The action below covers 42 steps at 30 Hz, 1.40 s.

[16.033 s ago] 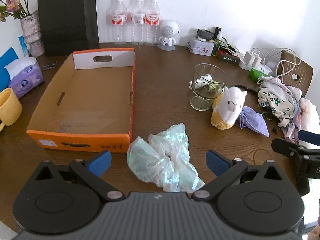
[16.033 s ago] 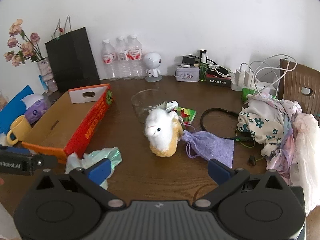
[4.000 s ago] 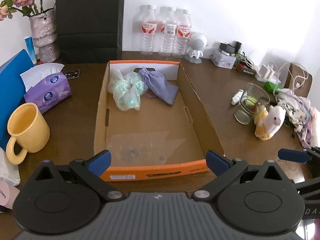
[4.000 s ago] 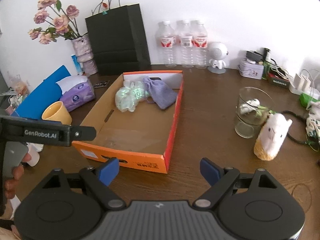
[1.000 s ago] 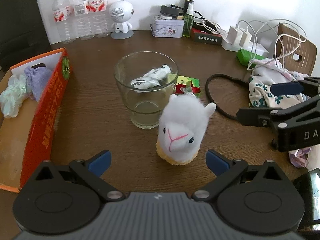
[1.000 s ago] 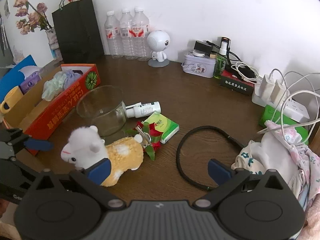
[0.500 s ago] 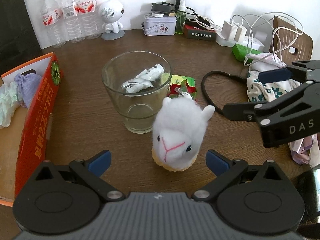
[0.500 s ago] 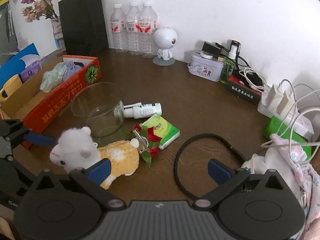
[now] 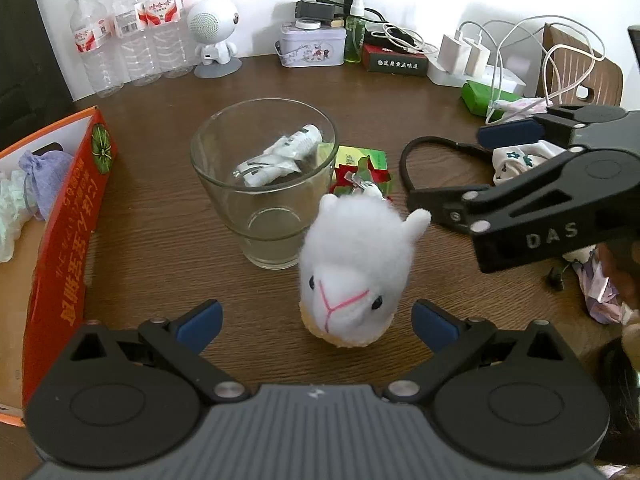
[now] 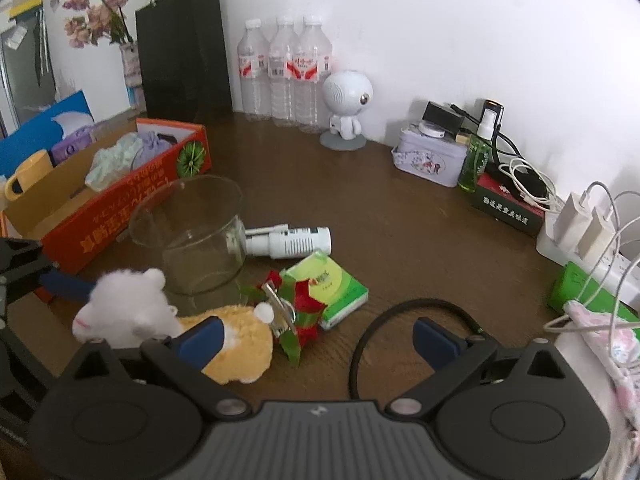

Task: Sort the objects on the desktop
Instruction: 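Lower the left tool around the alpaca while the right tool reaches toward the red rose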

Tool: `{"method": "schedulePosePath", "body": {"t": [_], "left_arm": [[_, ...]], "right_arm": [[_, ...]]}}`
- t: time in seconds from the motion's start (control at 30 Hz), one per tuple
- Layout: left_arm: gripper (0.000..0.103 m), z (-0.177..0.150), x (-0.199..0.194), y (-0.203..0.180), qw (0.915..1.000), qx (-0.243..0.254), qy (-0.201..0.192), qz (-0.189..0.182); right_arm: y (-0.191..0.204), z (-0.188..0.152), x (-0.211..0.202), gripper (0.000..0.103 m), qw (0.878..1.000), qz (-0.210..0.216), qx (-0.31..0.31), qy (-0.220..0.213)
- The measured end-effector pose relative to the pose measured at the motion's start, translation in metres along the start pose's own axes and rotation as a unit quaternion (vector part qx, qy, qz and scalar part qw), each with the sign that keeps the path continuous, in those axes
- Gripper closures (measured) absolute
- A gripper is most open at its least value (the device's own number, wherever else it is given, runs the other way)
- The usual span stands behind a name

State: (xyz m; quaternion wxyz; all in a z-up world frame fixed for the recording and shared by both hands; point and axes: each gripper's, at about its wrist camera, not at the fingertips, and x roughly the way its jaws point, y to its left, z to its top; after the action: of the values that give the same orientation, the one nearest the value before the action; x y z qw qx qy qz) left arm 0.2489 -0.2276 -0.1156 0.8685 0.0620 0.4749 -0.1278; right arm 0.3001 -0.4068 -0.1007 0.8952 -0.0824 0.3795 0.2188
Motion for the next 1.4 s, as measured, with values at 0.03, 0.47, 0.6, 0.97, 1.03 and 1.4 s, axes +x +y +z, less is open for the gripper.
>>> {"method": "schedulePosePath", "body": {"t": [0.03,0.47,0.6,0.97,1.03,1.4], "left_arm": [[0.000,0.000,0.001,0.000,1.0000,0.001,0.001,0.000],[0.000,0.001,0.007,-0.001,1.0000,0.002,0.005,0.000],[0.000,0.002,0.008,0.000,1.0000,0.001,0.006,-0.001],[0.000,0.008,0.014,0.012,0.9989,-0.027,0.020,-0.032],[0.000,0.010,0.016,0.014,0.9984,-0.035,0.024,-0.037],[0.000,0.020,0.022,0.027,0.9948,-0.068,0.041,-0.063]], "right_arm": [[-0.001,-0.001,0.002,0.003,1.000,0.001,0.001,-0.005],[-0.011,-0.006,0.030,0.005,0.999,0.020,0.010,-0.035],[-0.012,-0.008,0.037,0.007,0.999,0.022,0.011,-0.034],[-0.012,-0.009,0.040,0.007,0.999,0.023,0.005,-0.034],[-0.011,-0.009,0.039,0.007,0.999,0.020,0.000,-0.036],[-0.010,-0.008,0.040,0.007,0.999,0.017,-0.014,-0.048]]}}
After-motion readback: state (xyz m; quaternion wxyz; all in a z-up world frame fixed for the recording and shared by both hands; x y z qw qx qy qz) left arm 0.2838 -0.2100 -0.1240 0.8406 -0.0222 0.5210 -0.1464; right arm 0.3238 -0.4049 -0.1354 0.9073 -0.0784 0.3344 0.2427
